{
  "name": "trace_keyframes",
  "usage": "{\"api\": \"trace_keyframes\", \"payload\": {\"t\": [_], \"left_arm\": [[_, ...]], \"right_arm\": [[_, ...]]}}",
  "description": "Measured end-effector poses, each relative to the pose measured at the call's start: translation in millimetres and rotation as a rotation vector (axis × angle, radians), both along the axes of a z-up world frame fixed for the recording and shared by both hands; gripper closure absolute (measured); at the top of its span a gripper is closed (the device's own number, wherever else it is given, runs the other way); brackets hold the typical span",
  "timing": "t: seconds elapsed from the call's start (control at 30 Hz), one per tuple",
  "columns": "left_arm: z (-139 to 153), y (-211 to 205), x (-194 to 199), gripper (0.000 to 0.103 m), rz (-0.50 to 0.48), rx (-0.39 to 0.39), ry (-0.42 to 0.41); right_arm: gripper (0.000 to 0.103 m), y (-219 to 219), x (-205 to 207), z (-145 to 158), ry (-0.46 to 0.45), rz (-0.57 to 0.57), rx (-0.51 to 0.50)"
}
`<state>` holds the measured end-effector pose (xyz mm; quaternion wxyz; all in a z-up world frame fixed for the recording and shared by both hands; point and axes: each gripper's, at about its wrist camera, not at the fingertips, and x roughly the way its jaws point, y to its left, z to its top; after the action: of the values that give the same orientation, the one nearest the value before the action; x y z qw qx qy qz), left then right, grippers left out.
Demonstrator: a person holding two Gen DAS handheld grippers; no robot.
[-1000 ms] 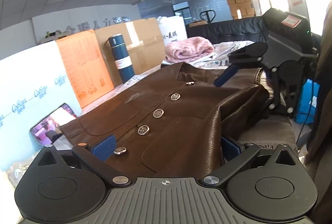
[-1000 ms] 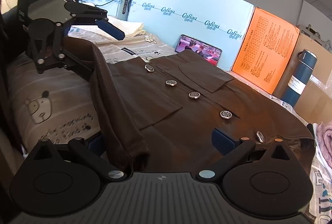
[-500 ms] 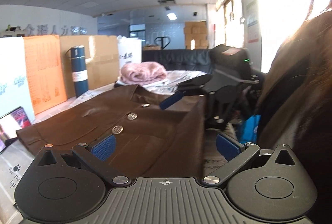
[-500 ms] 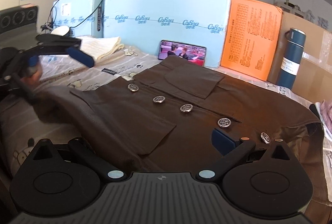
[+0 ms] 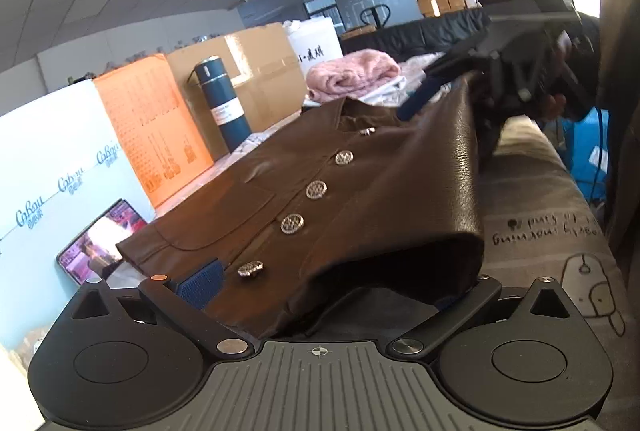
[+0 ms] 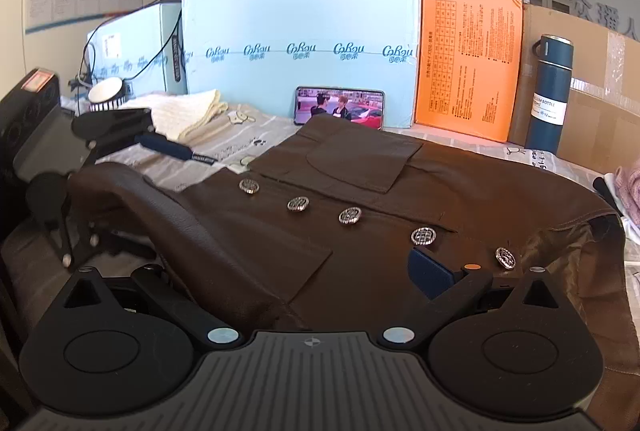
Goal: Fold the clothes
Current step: 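Grasp the jacket side edge with the left gripper and lift it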
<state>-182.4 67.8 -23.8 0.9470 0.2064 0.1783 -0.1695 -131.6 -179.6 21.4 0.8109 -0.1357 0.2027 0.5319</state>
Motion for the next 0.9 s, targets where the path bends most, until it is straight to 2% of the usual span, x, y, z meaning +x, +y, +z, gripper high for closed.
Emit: {"api": "trace_keyframes", "payload": {"t": [0.03,0.1,0.13,0.17,0.2,0.23,0.27,0.37,0.53,0.7,0.73,0.77,0.8,0.83,0.87,0.9], "left_arm": [[2,3,0,0.0,0.005,-0.009,-0.011],[4,5,0,0.007,-0.007,-0.02,-0.018],[5,6,-1,0.019,-0.035,-0.023,-0.011],[5,4,-2,0.036,-0.07,-0.02,-0.002],[4,2,-3,0.046,-0.107,-0.015,0.007],[4,-1,-4,0.064,-0.14,-0.009,0.014],[3,-4,-5,0.07,-0.163,-0.002,0.019],[2,-4,-5,0.072,-0.16,-0.02,0.012],[7,-1,-5,0.072,-0.116,-0.067,-0.052],[9,1,-3,0.08,-0.104,-0.088,-0.075],[9,1,-2,0.081,-0.1,-0.094,-0.076],[9,2,-1,0.082,-0.096,-0.097,-0.078],[9,2,-1,0.082,-0.091,-0.1,-0.081],[10,2,-1,0.083,-0.087,-0.103,-0.083],[10,3,-1,0.083,-0.084,-0.108,-0.084],[10,3,-2,0.083,-0.08,-0.116,-0.084]], "right_arm": [[0.0,0,-4,-2,-0.014,0.01,-0.018],[0.0,-1,-10,-5,-0.032,0.039,-0.046],[0.0,-2,-14,-7,-0.038,0.057,-0.061],[0.0,-2,-16,-8,-0.045,0.067,-0.074],[0.0,-2,-19,-10,-0.056,0.072,-0.092],[0.0,-2,-21,-13,-0.067,0.071,-0.115],[0.0,-2,-21,-15,-0.076,0.064,-0.136],[0.0,-3,-20,-24,-0.104,0.026,-0.203],[0.0,-10,-12,-29,-0.125,-0.028,-0.215],[0.002,-31,13,-31,-0.194,-0.205,-0.258],[0.007,-35,16,-32,-0.211,-0.229,-0.261],[0.022,-39,18,-32,-0.229,-0.253,-0.263],[0.032,-43,20,-32,-0.242,-0.271,-0.261],[0.049,-45,19,-31,-0.243,-0.266,-0.242],[0.06,-46,17,-30,-0.237,-0.245,-0.214],[0.065,-47,16,-29,-0.223,-0.215,-0.183]]}}
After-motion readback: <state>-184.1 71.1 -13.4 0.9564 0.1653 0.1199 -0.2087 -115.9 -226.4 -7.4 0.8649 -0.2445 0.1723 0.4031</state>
